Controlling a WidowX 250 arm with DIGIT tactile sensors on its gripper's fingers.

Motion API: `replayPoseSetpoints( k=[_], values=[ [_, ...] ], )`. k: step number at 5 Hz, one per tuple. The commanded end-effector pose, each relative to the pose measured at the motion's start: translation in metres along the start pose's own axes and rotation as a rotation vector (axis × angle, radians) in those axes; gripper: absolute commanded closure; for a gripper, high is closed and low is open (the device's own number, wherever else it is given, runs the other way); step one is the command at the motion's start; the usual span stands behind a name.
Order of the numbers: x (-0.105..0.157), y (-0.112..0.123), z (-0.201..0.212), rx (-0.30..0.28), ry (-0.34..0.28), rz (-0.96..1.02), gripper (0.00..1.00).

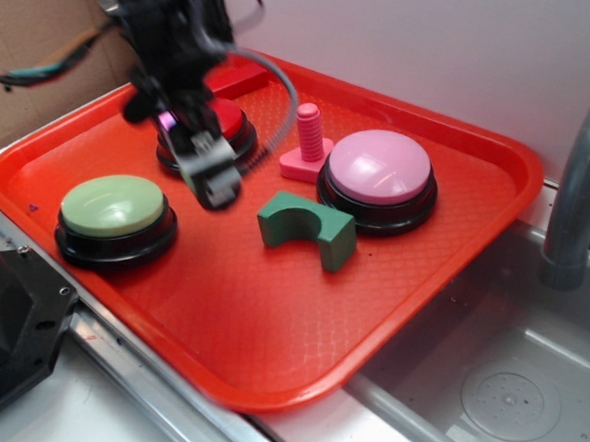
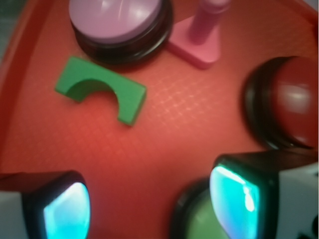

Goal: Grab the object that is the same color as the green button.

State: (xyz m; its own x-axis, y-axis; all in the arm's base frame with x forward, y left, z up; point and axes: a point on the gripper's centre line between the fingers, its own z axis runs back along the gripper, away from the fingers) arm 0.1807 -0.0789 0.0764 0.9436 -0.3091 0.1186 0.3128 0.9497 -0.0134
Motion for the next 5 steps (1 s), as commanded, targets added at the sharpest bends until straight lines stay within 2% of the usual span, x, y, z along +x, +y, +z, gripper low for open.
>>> replayPoseSetpoints(
  k=[1, 4, 5],
  values=[
    [0.024, -0.007, -0.037, -0.020, -0.013, -0.007, 0.00],
    [0.044, 0.006, -0.054, -0.044, 0.005, -0.012, 0.00],
    [0.043, 0.004, -0.059, -0.036, 0.017, 0.004, 1.00]
  ],
)
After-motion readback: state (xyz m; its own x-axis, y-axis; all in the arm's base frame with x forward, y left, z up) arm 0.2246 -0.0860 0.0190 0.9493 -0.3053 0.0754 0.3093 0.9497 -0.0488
